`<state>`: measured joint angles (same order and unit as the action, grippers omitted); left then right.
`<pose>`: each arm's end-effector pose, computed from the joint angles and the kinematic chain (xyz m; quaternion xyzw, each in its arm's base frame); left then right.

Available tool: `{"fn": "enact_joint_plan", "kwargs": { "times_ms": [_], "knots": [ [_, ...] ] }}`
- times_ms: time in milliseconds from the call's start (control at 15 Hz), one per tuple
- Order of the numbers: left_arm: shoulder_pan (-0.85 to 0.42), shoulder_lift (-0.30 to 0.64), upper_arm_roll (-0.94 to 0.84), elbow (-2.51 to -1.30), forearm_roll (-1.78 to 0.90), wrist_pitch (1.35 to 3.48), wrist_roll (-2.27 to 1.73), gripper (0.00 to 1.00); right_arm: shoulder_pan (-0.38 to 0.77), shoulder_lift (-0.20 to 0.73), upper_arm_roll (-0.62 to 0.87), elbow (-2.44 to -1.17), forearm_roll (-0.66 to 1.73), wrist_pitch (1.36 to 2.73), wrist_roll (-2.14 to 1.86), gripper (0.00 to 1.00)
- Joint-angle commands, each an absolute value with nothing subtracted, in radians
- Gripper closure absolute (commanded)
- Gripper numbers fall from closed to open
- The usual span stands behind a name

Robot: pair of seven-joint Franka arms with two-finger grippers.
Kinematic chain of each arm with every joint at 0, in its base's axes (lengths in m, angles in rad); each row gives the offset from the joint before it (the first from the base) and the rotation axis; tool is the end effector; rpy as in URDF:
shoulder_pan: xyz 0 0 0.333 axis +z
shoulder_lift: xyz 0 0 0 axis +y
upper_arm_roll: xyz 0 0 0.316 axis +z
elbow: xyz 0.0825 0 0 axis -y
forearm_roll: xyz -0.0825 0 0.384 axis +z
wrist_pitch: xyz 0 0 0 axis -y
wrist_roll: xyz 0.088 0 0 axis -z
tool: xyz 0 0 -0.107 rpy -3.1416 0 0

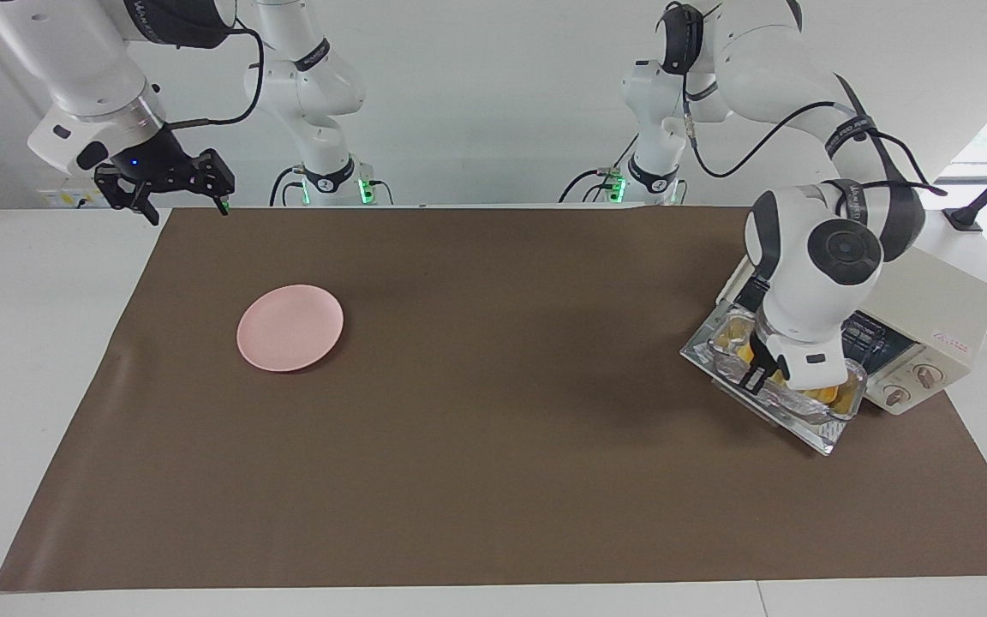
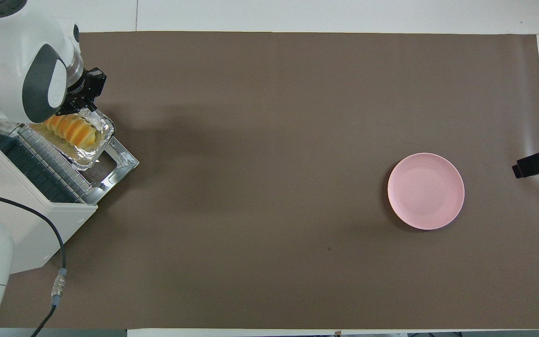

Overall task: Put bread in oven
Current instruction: 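Slide the foil tray into the toaster oven with the left gripper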

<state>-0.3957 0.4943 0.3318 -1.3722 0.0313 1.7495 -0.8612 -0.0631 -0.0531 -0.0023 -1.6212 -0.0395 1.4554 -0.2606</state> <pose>0.6817 -0.0828 0.4376 -0.9236 -0.3690 -0.0011 0.1039 0.5234 -0.0389 0.6203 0.9936 0.0961 -0.0588 0.0103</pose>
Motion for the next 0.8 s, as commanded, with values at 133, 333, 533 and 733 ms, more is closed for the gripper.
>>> {"fn": "enact_joint_plan", "kwargs": {
  "times_ms": [133,333,533,733],
  "knots": [
    [-0.365,0.473,0.345,-1.405,0.060,1.668,-0.740,1.00,-0.078,-0.069,0.011,-1.632,-0.049,1.445,-0.275,0.00],
    [-0.364,0.433,0.348,-1.488,0.061,1.655,-0.741,1.00,-0.078,-0.069,0.009,-1.632,-0.049,1.445,-0.275,0.00],
    [-0.360,0.407,0.364,-1.549,0.063,1.641,-0.742,1.00,-0.078,-0.069,0.011,-1.632,-0.049,1.445,-0.275,0.00],
    [-0.359,0.391,0.368,-1.580,0.097,1.644,-0.730,1.00,-0.078,-0.069,0.011,-1.632,-0.049,1.445,-0.275,0.00]
  ]
}}
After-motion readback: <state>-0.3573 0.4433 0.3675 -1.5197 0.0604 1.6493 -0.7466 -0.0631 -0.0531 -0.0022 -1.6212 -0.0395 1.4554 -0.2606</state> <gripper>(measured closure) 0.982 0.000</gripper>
